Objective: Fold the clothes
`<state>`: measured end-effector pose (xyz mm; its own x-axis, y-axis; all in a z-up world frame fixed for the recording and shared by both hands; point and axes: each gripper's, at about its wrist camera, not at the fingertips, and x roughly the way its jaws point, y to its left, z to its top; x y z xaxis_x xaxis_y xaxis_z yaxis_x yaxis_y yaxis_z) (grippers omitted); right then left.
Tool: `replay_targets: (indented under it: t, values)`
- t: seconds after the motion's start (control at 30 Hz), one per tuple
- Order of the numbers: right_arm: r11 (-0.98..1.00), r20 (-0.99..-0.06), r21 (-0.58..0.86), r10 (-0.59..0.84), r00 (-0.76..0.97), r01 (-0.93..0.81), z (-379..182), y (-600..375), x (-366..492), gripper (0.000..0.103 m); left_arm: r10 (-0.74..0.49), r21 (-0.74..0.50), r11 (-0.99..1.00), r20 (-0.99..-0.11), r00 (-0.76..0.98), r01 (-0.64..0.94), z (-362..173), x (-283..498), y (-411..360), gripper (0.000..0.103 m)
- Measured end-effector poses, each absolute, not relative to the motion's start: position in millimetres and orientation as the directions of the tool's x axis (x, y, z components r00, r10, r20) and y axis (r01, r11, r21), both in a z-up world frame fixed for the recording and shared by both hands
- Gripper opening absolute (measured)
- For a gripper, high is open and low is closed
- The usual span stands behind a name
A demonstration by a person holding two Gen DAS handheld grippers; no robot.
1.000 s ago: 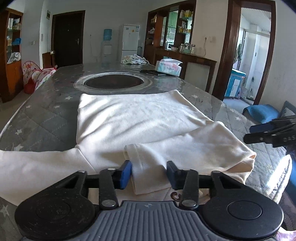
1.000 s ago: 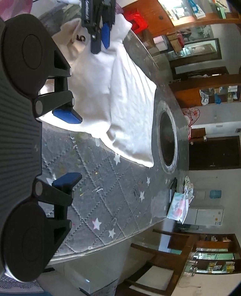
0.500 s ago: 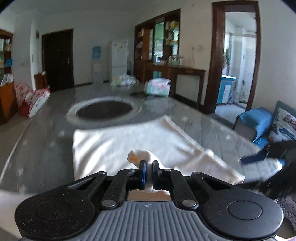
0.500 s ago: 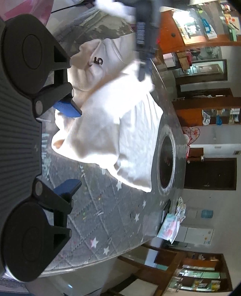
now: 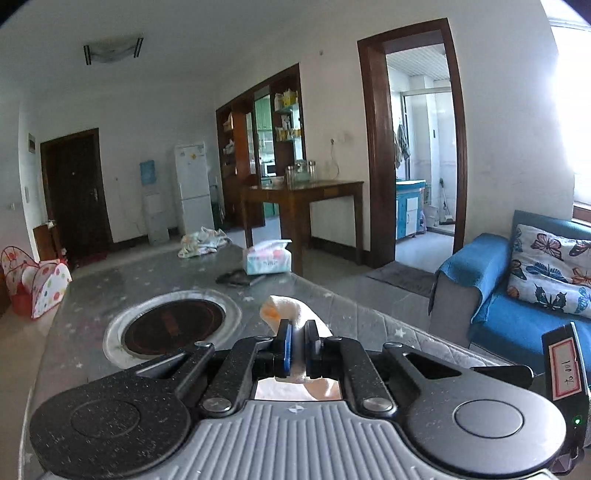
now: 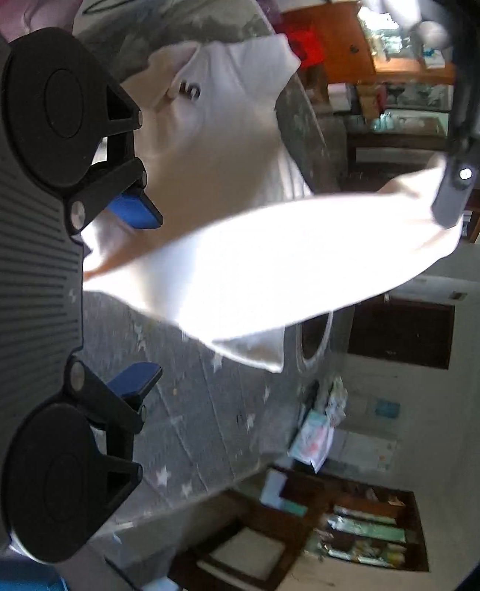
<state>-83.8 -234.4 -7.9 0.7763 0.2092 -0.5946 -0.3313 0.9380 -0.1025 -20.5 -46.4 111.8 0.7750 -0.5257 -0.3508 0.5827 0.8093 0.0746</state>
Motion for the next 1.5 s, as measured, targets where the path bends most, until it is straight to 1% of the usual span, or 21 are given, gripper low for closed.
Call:
replay_targets:
  t: [0.1, 0.3, 0.47, 0.63, 0.73, 0.9, 0.97, 1.0, 1.07, 1.13, 1.2, 1.27, 1.3, 1.33, 1.37, 1.4, 1.5]
  values:
    - [0.948, -0.598, -0.085, 0.199, 0.777, -0.308, -7, -245, -86, 0.081, -0.507, 0.067, 0.825, -0.351, 0.787, 0.561, 111, -19, -39, 0.007]
    - [0.952, -0.614, -0.142, 0.128, 0.779, -0.269, -12, -255, -91, 0.081, -0.466, 0.032, 0.858, -0.374, 0.802, 0.513, 97, -16, -17, 0.007]
    - [0.953, -0.608, -0.172, 0.098, 0.788, -0.251, -10, -259, -95, 0.083, -0.432, -0.005, 0.878, -0.436, 0.789, 0.478, 71, -16, 0, 0.007]
    - [0.95, -0.619, -0.177, 0.097, 0.779, -0.259, -13, -262, -94, 0.084, -0.396, -0.043, 0.897, -0.521, 0.756, 0.44, 33, -19, 13, 0.008]
    - [0.94, -0.625, -0.182, 0.114, 0.772, -0.287, -11, -262, -95, 0.084, -0.382, -0.079, 0.907, -0.568, 0.729, 0.414, 12, -19, 22, 0.011]
    - [0.927, -0.643, -0.173, 0.151, 0.751, -0.334, -6, -266, -98, 0.084, -0.349, -0.077, 0.921, -0.599, 0.721, 0.382, -5, -29, 34, 0.015]
    - [0.925, -0.655, -0.14, 0.18, 0.734, -0.352, 0, -271, -100, 0.079, -0.337, -0.071, 0.926, -0.595, 0.73, 0.371, -5, -32, 40, 0.021]
    - [0.925, -0.658, -0.121, 0.196, 0.727, -0.359, 3, -273, -101, 0.077, -0.328, -0.064, 0.93, -0.591, 0.737, 0.363, -3, -33, 42, 0.026]
    - [0.923, -0.655, -0.084, 0.233, 0.719, -0.375, 11, -276, -100, 0.066, -0.312, -0.056, 0.937, -0.582, 0.751, 0.345, -2, -38, 48, 0.032]
    - [0.919, -0.642, -0.057, 0.266, 0.719, -0.39, 20, -276, -98, 0.064, -0.303, -0.055, 0.941, -0.574, 0.761, 0.333, 0, -41, 52, 0.032]
    - [0.91, -0.621, -0.033, 0.305, 0.722, -0.412, 28, -271, -91, 0.059, -0.302, -0.061, 0.943, -0.565, 0.768, 0.326, 2, -42, 54, 0.031]
    - [0.9, -0.609, -0.015, 0.337, 0.718, -0.436, 29, -263, -80, 0.05, -0.317, -0.065, 0.938, -0.557, 0.768, 0.34, 4, -43, 50, 0.029]
    - [0.895, -0.605, -0.009, 0.351, 0.715, -0.447, 28, -258, -73, 0.047, -0.33, -0.069, 0.933, -0.554, 0.765, 0.353, 5, -42, 47, 0.029]
    - [0.889, -0.607, 0.0, 0.363, 0.706, -0.457, 25, -254, -67, 0.04, -0.344, -0.074, 0.928, -0.55, 0.761, 0.366, 5, -40, 44, 0.029]
    - [0.884, -0.612, 0.011, 0.376, 0.696, -0.468, 22, -249, -60, 0.036, -0.36, -0.082, 0.922, -0.546, 0.756, 0.379, 5, -38, 40, 0.026]
    - [0.878, -0.616, 0.021, 0.388, 0.686, -0.478, 19, -244, -54, 0.035, -0.375, -0.089, 0.916, -0.543, 0.752, 0.392, 4, -36, 37, 0.023]
    - [0.87, -0.628, 0.026, 0.397, 0.669, -0.492, 8, -233, -40, 0.033, -0.396, -0.097, 0.905, -0.546, 0.739, 0.414, -2, -26, 25, 0.023]
